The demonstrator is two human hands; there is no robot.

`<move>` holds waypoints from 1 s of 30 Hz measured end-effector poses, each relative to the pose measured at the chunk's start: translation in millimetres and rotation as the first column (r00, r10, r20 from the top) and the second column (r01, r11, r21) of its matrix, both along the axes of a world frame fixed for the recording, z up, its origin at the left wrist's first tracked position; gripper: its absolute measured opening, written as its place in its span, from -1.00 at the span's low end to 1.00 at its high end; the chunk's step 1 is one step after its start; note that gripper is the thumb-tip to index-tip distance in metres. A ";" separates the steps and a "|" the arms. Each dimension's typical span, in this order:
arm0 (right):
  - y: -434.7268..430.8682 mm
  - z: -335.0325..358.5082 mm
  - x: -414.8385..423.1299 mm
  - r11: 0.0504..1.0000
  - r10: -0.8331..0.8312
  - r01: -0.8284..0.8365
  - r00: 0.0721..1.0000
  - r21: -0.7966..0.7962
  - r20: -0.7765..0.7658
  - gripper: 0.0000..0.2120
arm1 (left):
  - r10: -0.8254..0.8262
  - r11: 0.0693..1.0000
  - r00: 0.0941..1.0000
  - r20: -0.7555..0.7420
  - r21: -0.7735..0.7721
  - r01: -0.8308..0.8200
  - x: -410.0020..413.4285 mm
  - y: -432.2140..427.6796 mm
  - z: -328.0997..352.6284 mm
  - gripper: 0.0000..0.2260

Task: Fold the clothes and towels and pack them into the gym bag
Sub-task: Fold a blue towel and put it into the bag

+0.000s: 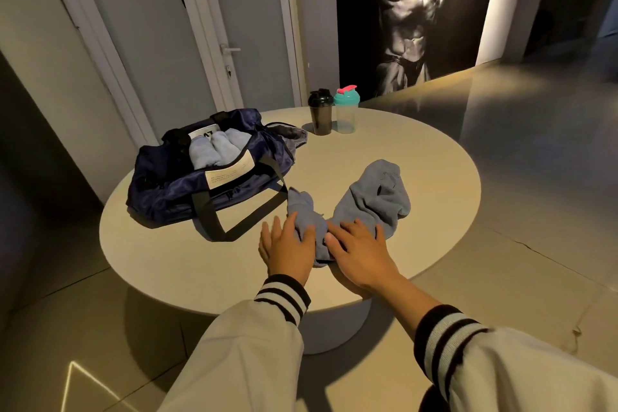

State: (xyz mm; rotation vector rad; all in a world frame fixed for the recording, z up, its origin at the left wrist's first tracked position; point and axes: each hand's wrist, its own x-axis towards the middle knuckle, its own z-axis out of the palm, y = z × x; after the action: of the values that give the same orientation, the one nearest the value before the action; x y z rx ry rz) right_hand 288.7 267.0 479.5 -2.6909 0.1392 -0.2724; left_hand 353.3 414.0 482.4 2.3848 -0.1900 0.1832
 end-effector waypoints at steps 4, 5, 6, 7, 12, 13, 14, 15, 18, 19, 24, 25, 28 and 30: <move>2.3 -4.7 0.4 0.993 -0.047 0.047 0.999 -0.113 -0.002 -0.54 | -0.309 0.901 0.948 -0.074 -0.342 0.267 -3.6 -3.9 -0.2 -0.60; 2.4 -4.4 0.1 0.991 -0.061 0.063 0.998 -0.118 0.014 -0.55 | -0.327 0.832 0.941 -0.084 -0.498 0.244 -3.3 -1.5 1.1 -0.66; 3.0 -2.9 -1.1 0.989 -0.074 0.077 0.997 -0.125 0.025 -0.55 | -0.322 0.761 0.943 -0.084 -0.615 0.205 -3.1 1.0 2.5 -0.69; 3.9 -2.2 -2.0 0.987 -0.088 0.091 0.996 -0.135 0.031 -0.56 | -0.274 0.733 0.960 -0.057 -0.659 0.170 -4.9 3.6 5.0 -0.70; -1.8 -9.2 0.3 0.964 -0.245 0.249 0.968 -0.089 0.059 -0.61 | 0.091 0.797 0.988 0.128 -0.603 0.005 -17.6 9.1 14.0 -0.61; -3.3 -10.4 1.2 0.963 -0.255 0.261 0.963 -0.074 0.084 -0.62 | 0.088 0.801 0.986 0.145 -0.599 0.017 -17.2 9.5 12.5 -0.60; -3.7 -9.9 1.1 0.968 -0.234 0.243 0.964 -0.058 0.128 -0.62 | 0.062 0.799 0.986 0.157 -0.599 0.045 -16.6 10.9 11.6 -0.57; -2.8 -8.1 0.2 0.982 -0.176 0.187 0.966 -0.038 0.187 -0.61 | 0.016 0.799 0.989 0.145 -0.597 0.075 -16.0 13.2 12.3 -0.52; 1.9 -1.0 -5.7 0.996 0.092 -0.086 0.957 -0.031 0.274 -0.57 | -0.125 0.813 0.992 0.035 -0.569 0.122 -9.7 18.1 8.1 -0.36; 2.1 -0.8 -6.5 0.990 0.139 -0.127 0.959 -0.065 0.248 -0.57 | -0.150 0.825 0.988 0.033 -0.547 0.143 -12.1 16.9 9.2 -0.35; -1.1 -4.5 -7.1 0.996 0.028 -0.002 0.949 -0.084 0.313 -0.72 | -0.105 0.910 0.984 0.143 -0.385 0.153 -21.2 13.0 15.6 -0.47; -1.7 -3.3 -8.3 0.997 -0.020 0.044 0.945 -0.066 0.326 -0.73 | -0.075 0.921 0.987 0.142 -0.371 0.123 -20.5 13.4 15.1 -0.50; -0.9 0.1 -12.7 0.995 -0.089 0.096 0.935 -0.004 0.342 -0.72 | -0.087 0.861 0.995 0.051 -0.499 0.101 -23.5 11.9 15.7 -0.52; 1.8 2.4 -14.5 0.999 -0.032 0.032 0.940 0.005 0.339 -0.73 | -0.137 0.806 0.990 -0.014 -0.583 0.104 -20.7 9.9 12.1 -0.48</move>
State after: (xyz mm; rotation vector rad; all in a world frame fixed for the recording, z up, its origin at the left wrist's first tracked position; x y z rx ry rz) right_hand 274.2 268.9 482.0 -2.5964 0.0774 -0.7401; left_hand 332.5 423.9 494.5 1.7531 -0.2220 0.0946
